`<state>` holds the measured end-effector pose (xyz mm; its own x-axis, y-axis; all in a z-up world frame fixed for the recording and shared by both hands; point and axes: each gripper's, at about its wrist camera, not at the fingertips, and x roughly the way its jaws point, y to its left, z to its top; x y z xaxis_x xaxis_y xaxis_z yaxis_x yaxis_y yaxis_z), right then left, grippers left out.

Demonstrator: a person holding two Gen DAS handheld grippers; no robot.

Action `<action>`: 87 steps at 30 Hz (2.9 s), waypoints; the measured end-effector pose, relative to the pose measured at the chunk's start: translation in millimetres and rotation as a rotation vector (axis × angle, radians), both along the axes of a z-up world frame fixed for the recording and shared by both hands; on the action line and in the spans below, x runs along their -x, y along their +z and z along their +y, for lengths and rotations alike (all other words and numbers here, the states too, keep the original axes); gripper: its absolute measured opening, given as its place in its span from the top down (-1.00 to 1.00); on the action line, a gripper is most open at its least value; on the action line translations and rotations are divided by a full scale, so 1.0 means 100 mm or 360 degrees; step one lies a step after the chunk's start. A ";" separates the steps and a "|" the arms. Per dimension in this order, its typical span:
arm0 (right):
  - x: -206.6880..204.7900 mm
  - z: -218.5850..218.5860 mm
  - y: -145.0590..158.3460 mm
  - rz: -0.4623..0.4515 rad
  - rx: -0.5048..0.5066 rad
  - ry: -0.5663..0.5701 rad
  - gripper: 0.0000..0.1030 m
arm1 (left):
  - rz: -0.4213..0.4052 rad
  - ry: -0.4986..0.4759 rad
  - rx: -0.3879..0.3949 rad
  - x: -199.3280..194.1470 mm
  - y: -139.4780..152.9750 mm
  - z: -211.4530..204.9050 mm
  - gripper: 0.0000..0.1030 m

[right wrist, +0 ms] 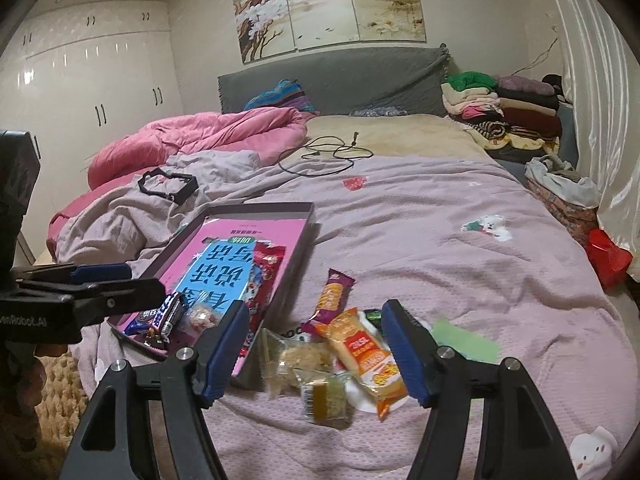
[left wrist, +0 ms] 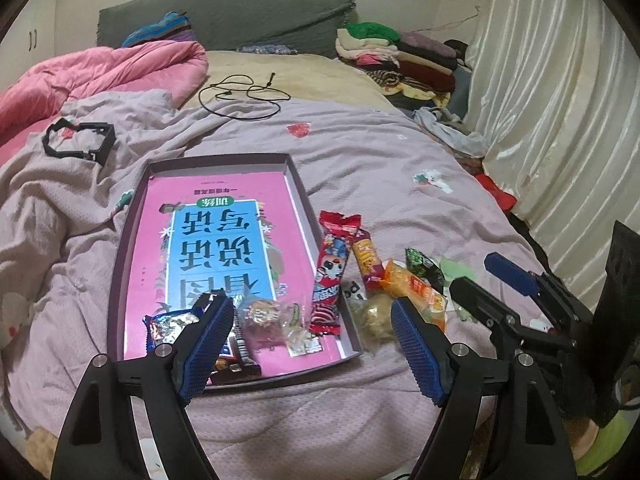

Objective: Organize snacks
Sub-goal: 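Move both open tools away from the tray toward the snacks beside it, then grasp the clear cake bag with the left tool while the right grasps the green-labelled cake bag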

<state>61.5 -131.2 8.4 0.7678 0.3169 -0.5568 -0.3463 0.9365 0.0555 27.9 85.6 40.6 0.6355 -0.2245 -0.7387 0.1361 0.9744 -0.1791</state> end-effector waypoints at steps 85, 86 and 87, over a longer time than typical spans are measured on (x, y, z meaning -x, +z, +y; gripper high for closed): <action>-0.62 -0.92 -0.93 0.0527 0.0109 -0.0310 -0.21 | 0.0422 -0.0183 0.0000 -0.31 -0.94 -1.31 -0.29; -0.64 -0.91 -0.94 0.0528 0.0115 -0.0308 -0.19 | 0.0426 -0.0183 0.0010 -0.31 -0.94 -1.32 -0.28; -0.64 -0.90 -0.96 0.0527 0.0121 -0.0304 -0.15 | 0.0431 -0.0180 0.0016 -0.32 -0.95 -1.32 -0.28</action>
<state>125.9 -221.5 -87.4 0.5836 0.1340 -0.8009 -0.1402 0.9881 0.0632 60.1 -46.6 -54.6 0.3863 -0.2908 -0.8753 0.1894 0.9538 -0.2332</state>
